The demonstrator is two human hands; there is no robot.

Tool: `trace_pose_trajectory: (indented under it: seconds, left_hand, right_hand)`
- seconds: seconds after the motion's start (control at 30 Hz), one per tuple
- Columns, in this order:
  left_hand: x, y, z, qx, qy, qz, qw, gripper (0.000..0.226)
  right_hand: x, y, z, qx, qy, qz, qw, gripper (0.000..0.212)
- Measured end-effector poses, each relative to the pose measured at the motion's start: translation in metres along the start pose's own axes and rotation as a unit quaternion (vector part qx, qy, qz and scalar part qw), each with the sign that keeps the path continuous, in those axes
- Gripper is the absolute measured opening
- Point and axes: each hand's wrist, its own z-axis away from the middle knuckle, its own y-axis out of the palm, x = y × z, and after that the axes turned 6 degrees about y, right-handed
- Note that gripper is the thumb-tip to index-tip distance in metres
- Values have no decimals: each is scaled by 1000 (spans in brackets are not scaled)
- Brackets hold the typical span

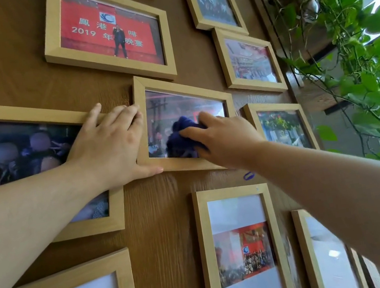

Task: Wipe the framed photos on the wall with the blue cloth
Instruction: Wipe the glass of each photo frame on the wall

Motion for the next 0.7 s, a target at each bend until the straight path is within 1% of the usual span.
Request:
trace_pose_trajectory:
  seconds: [0.13,0.2,0.27,0.4,0.47,0.57,0.7]
  left_hand:
    - [1,0,0,2,6,-5,1000,118]
    - [1,0,0,1,7,-7,1000,118]
    - [1,1,0,2,5,-8,1000,117]
    - [0,1,0,7,1,-6,1000,117]
    - [-1,0,0,7,-2,-5,1000,115]
    - [-2,0,0,7,-5,-7,1000,114]
    - [-2,-2,0,5,-1,-6,1000,115]
  right_hand:
    - [-35,7,27,74,57,51,994,37]
    - [-41,10,34,93,70,68,991,37]
    - [-36,8,31,89,57,59,993,37]
    - [-4,-1,11,49,-15,-1,999,38]
    - [11,-5,0,35,-34,-25,998,39]
    - [20,-8,-8,33,-45,-39,998,43]
    - [4,-5,6,43,-29,-16,999,40]
